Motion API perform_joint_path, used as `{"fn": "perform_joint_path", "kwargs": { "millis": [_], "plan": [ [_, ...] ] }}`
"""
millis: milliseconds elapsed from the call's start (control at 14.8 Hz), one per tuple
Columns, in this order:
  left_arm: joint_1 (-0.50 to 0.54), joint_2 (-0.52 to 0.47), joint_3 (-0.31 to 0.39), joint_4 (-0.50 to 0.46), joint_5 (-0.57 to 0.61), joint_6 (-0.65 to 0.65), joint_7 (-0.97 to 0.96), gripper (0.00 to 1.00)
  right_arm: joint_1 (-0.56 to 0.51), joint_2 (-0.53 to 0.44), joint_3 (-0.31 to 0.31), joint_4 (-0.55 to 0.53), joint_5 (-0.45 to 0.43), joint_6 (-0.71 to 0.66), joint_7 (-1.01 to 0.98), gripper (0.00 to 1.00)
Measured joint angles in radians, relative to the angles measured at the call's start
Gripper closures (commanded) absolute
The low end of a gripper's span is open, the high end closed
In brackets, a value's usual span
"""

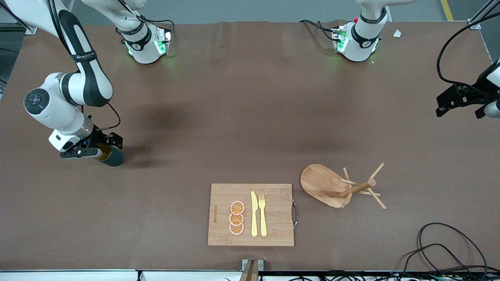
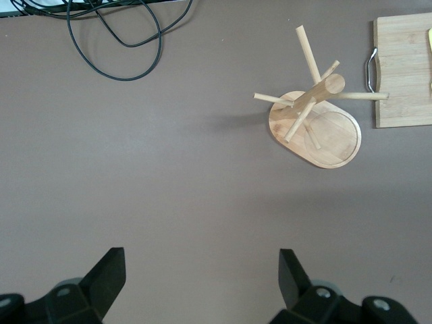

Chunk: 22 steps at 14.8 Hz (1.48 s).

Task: Pass cup and hang on rack
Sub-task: 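Reach the right gripper down to the teal mug's rim, then close the right gripper on the teal mug's rim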

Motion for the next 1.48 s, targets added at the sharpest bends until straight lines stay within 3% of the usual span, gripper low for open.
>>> {"fn": "perform_joint_path", "kwargs": {
  "millis": [472, 607, 876, 944, 1483],
  "plan": [
    [0.000, 0.000, 0.000, 0.000, 0.000, 0.000, 0.000, 0.00, 0.001, 0.032, 0.001, -0.001, 0.006, 0.019, 0.044, 0.01],
    [0.000, 0.000, 0.000, 0.000, 0.000, 0.000, 0.000, 0.00, 0.008, 0.043, 0.002, -0.001, 0.006, 0.023, 0.075, 0.09],
    [0.000, 0.000, 0.000, 0.000, 0.000, 0.000, 0.000, 0.00, 0.018, 0.046, 0.004, 0.000, 0.009, 0.023, 0.094, 0.47],
    [0.000, 0.000, 0.000, 0.000, 0.000, 0.000, 0.000, 0.00, 0.018, 0.046, 0.003, 0.000, 0.009, 0.023, 0.094, 0.50],
    [0.000, 0.000, 0.000, 0.000, 0.000, 0.000, 0.000, 0.00, 0.014, 0.056, -0.002, 0.000, 0.009, 0.057, 0.096, 0.51]
  ]
}}
